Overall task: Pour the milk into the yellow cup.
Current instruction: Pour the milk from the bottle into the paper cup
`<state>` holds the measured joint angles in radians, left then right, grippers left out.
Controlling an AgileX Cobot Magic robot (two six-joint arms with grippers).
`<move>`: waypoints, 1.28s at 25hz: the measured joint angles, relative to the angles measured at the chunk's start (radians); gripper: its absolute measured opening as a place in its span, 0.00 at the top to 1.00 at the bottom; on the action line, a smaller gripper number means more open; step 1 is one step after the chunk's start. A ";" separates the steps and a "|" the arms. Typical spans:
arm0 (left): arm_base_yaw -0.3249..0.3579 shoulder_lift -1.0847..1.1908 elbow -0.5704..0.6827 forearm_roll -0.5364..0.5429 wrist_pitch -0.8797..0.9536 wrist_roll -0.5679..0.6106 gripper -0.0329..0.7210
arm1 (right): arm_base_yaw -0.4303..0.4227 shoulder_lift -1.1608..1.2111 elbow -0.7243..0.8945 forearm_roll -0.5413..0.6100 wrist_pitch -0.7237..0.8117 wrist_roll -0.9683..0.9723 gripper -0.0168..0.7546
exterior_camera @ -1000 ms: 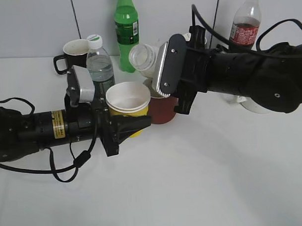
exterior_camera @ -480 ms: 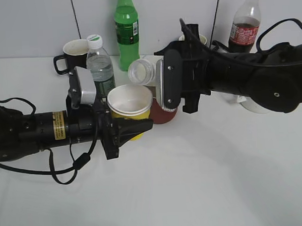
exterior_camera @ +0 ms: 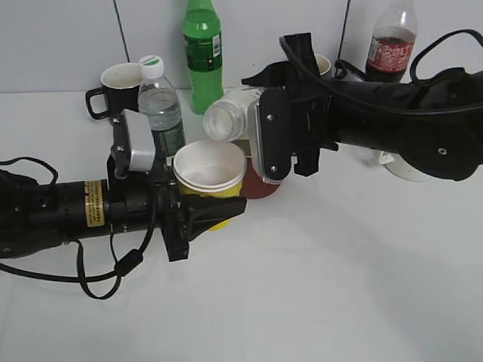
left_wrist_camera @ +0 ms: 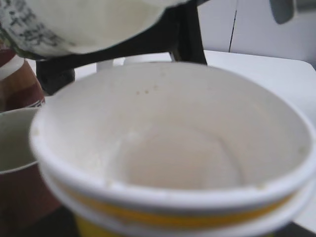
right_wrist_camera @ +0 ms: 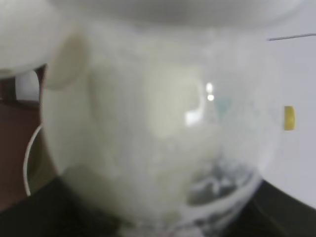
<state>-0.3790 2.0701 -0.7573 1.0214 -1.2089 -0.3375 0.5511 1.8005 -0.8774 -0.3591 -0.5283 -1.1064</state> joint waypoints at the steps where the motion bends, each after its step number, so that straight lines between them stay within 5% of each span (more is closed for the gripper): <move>1: 0.000 0.000 0.000 0.005 0.000 0.000 0.48 | 0.000 0.000 0.000 0.000 -0.001 -0.011 0.41; 32: -0.027 0.000 0.000 0.017 0.000 0.000 0.48 | 0.000 0.000 0.000 0.001 -0.022 -0.174 0.41</move>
<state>-0.4063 2.0701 -0.7573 1.0381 -1.2089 -0.3375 0.5511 1.8005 -0.8774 -0.3583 -0.5503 -1.2804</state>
